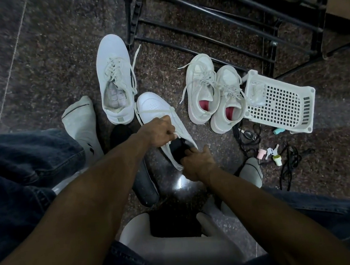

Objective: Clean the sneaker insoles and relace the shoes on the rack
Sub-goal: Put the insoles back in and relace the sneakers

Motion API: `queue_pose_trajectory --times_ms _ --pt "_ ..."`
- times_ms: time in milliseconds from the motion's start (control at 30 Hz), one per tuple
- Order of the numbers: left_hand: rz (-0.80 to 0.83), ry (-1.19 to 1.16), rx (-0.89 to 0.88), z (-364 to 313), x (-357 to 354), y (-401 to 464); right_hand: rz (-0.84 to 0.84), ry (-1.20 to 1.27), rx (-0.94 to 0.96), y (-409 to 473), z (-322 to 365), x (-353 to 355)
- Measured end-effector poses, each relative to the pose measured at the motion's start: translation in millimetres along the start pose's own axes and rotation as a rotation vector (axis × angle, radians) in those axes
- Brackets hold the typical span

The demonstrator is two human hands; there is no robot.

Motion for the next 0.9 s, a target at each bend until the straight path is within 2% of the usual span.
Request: queue_pose_trajectory --times_ms 133,233,333,400,533,633,700,767,833,900 --pt "-0.028 0.025 0.004 -1 -1 -1 0.039 -0.009 -0.015 6 1 3" --pt "-0.063 0.037 0.001 -2 -3 -3 -0.046 0.055 0.022 1 4 0" --pt "-0.136 -0.046 0.006 1 1 -9 -0.180 0.139 0.026 -7 1 -2" --pt "-0.259 -0.087 0.033 4 9 -16 -0.257 0.146 0.015 -8 1 6" --pt "-0.658 0.033 0.140 12 43 -29 -0.416 0.200 -0.004 2 -1 46" --pt "-0.837 0.063 0.306 20 65 -39 -0.491 0.200 -0.065 17 -12 85" --pt "-0.837 0.070 0.475 27 71 -43 -0.549 0.187 -0.109 25 -21 105" --pt "-0.721 0.079 0.610 36 69 -44 -0.654 0.154 -0.118 28 -24 111" --pt "-0.607 0.066 0.658 43 62 -44 -0.804 0.080 -0.057 24 -16 105" --pt "-0.582 0.069 0.639 48 57 -41 -0.944 0.050 0.058 17 1 86"
Point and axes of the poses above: each hand's wrist, its own y-axis towards the middle knuckle, its own x-axis out of the back of the hand, z = x × y, the point moved 3 cm from there along y, towards the middle knuckle, and after that the axes turned 5 degrees about x, right-handed, at the moved point
